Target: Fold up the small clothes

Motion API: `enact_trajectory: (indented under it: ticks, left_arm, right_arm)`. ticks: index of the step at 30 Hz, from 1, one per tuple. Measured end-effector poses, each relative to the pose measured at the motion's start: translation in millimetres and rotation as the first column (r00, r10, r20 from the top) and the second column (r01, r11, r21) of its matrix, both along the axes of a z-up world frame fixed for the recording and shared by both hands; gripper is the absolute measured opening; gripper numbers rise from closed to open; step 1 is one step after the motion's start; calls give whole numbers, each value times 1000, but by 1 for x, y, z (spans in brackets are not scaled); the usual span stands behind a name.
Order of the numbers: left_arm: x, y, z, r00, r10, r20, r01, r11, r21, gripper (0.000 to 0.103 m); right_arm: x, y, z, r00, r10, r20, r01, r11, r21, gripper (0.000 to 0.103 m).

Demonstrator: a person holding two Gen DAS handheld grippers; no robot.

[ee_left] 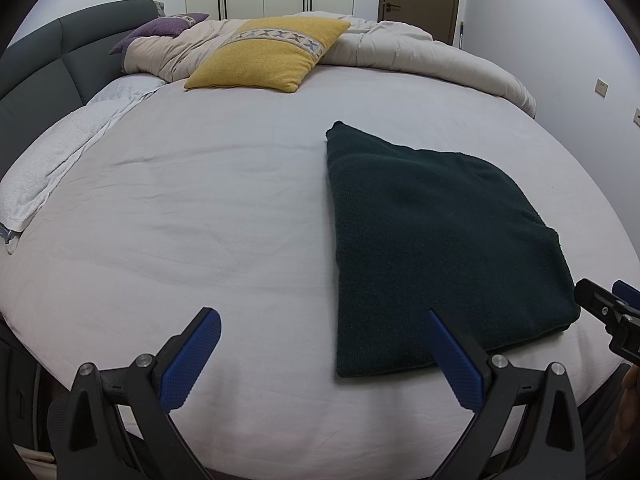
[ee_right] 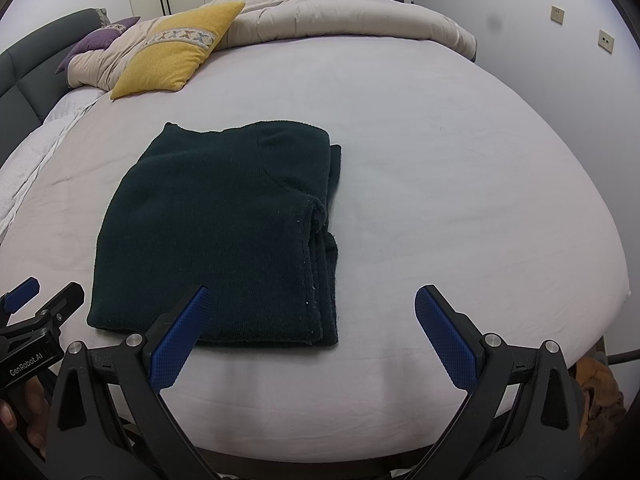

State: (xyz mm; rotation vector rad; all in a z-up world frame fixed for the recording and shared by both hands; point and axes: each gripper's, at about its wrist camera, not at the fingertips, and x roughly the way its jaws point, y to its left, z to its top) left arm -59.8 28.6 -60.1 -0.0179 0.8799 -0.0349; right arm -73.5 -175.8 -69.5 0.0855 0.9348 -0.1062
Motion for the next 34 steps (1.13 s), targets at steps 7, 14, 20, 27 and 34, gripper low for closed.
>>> enact_trajectory:
  ticks: [7,14,20,27,34]
  left_arm:
    - [0,0,0,1000,1,0,-1,1000,1,103]
    - [0,-1,0,1000,2,0,-2,1000,1,103]
    - [-1,0,-1,1000,2,-1,-2,1000,1,103]
    - [0,1,-1,1000,1,-2,-1,1000,1,103]
    - [-1,2,-2,1000,-3,10,3,1000,11,103]
  right_arm:
    - [2,-2,-1,1000,3,-2,-3,1000,2,103]
    - [2,-1,-1,1000,4,-3,-4,1000,2,103]
    - [2,-1,-2,1000,4,-5,-4,1000,4,103]
    - [2,-2,-2,1000,6,-6,-6,1000,5,103]
    - [2,-2,-3,1000,5,-6,-5,1000,6,103]
